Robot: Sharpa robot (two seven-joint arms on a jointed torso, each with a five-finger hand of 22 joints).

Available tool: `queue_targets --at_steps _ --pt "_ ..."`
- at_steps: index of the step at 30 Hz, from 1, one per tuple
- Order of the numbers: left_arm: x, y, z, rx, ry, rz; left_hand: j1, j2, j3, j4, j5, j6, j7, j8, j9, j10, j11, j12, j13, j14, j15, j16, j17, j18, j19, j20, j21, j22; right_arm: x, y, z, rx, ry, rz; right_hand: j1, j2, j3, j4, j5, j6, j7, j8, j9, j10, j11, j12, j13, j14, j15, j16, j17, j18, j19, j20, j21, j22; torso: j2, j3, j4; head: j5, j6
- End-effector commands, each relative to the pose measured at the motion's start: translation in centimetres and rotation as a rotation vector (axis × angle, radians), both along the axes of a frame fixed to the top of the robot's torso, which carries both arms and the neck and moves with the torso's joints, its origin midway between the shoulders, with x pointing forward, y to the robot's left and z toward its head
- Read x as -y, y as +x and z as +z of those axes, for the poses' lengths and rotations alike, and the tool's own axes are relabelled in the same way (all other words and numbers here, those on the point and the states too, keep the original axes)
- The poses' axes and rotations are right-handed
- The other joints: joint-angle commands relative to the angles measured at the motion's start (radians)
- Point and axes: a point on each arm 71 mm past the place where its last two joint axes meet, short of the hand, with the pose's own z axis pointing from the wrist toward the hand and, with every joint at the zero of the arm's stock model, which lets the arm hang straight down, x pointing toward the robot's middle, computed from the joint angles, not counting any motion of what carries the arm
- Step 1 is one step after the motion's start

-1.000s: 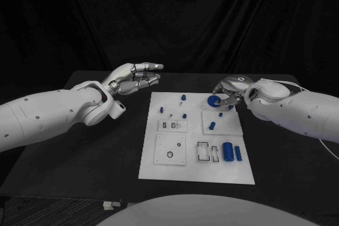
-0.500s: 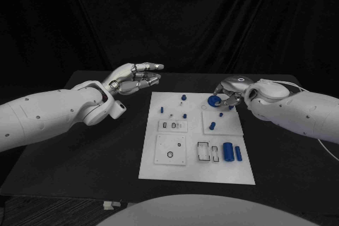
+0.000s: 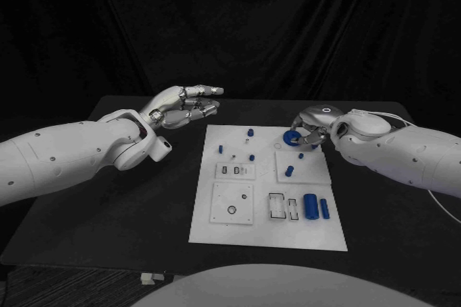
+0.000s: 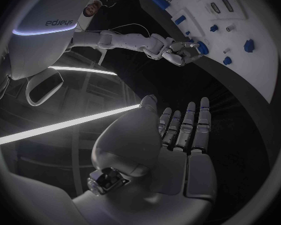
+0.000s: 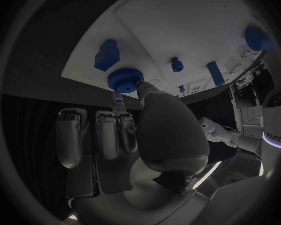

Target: Assemble the parts on the task board

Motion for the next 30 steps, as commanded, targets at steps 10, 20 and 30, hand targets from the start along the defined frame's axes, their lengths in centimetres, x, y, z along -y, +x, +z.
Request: queue_targets --at_steps 10,20,30 --pt "0.1 -0.2 0.2 0.018 -0.025 -0.028 0.007 -0.001 0.006 0.0 0.003 0.001 -0.003 0.0 0.0 0.008 0.003 -0.003 0.001 0.008 0.002 0.005 0.001 -0.001 0.008 0.003 0.006 -0.002 0.0 -0.6 -0.3 0.03 0.022 0.033 0.052 0.02 0.045 -0.063 0.15 0.093 -0.014 0.043 0.038 0.104 -0.001 0.004 0.263 0.104 0.002 0.003 0.263 0.001 0.064 0.002 0.0 0.241 0.0 0.0003 0.0001 0.003 0.0" --pt "0.1 -0.1 0.2 0.015 -0.024 -0.03 0.009 -0.001 0.006 0.0 0.004 0.0 -0.004 0.0 0.0 0.008 0.004 -0.004 0.001 0.009 0.002 0.004 0.001 -0.001 0.008 0.003 0.006 -0.002 -1.5 -1.2 1.4 0.088 0.074 0.085 0.051 0.016 0.046 -0.071 0.126 0.097 -0.012 0.044 0.044 0.104 0.004 0.004 0.263 0.104 0.005 0.003 0.263 0.0 0.065 0.004 0.002 0.242 -0.001 -0.0004 -0.0014 0.014 0.0" --pt "0.1 0.0 0.1 0.01 -0.021 -0.029 0.009 -0.001 0.006 0.0 0.004 0.0 -0.004 0.0 0.0 0.008 0.004 -0.004 0.001 0.009 0.002 0.004 0.001 -0.001 0.008 0.003 0.006 -0.002 -5.5 -2.0 3.2 0.066 0.095 0.164 0.037 0.017 0.045 -0.07 0.084 0.089 -0.008 0.035 0.048 0.104 0.009 0.004 0.263 0.104 0.01 0.003 0.263 0.001 0.063 0.008 -0.002 0.24 -0.002 -0.0016 -0.0001 0.015 0.0"
